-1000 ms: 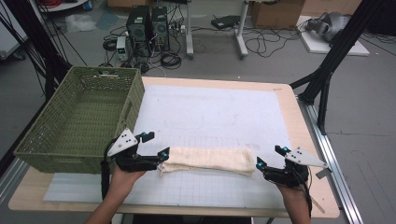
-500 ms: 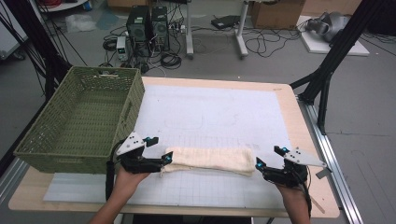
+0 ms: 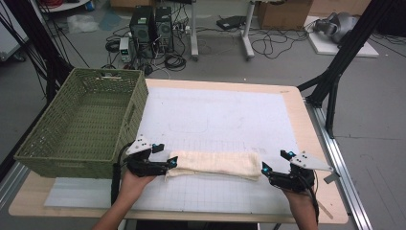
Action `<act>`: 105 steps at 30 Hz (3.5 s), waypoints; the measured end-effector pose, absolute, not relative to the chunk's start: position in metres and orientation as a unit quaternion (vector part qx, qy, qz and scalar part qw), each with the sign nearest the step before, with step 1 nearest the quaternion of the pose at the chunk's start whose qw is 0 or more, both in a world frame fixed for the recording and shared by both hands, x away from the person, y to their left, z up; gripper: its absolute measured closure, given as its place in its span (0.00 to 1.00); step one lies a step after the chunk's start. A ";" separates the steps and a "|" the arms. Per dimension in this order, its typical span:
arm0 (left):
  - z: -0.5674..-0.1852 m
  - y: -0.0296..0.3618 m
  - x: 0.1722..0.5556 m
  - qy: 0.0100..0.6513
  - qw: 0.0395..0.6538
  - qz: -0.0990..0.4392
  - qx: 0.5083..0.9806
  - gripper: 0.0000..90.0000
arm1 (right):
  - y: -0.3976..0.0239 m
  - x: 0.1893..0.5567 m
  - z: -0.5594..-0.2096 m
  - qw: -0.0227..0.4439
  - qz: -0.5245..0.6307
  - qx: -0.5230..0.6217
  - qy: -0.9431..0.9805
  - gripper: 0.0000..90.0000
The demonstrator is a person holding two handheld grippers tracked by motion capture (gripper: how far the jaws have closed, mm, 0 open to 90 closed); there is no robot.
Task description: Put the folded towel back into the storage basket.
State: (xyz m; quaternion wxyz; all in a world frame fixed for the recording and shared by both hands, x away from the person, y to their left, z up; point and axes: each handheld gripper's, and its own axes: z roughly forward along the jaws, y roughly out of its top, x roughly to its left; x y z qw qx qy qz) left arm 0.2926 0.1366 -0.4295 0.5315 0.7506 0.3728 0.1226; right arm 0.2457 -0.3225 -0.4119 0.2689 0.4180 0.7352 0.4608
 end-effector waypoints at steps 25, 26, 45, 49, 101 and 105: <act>-0.446 0.124 0.301 0.388 0.448 0.121 0.796 0.41 | -0.322 0.245 -0.413 0.268 0.455 0.421 0.738 0.18; -0.446 0.123 0.300 0.385 0.446 0.121 0.799 0.43 | -0.322 0.246 -0.413 0.268 0.455 0.420 0.738 0.18; -0.448 0.114 0.296 0.358 0.431 0.092 0.823 0.86 | -0.321 0.246 -0.414 0.267 0.451 0.417 0.743 0.18; -0.448 0.115 0.297 0.366 0.431 0.083 0.821 0.90 | -0.320 0.247 -0.415 0.266 0.452 0.416 0.743 0.18; -0.431 0.127 0.285 0.318 0.531 0.106 0.778 0.90 | -0.287 0.272 -0.450 0.186 0.367 0.443 0.797 0.48; -0.431 0.127 0.286 0.316 0.530 0.108 0.779 0.90 | -0.290 0.273 -0.450 0.169 0.377 0.443 0.796 0.54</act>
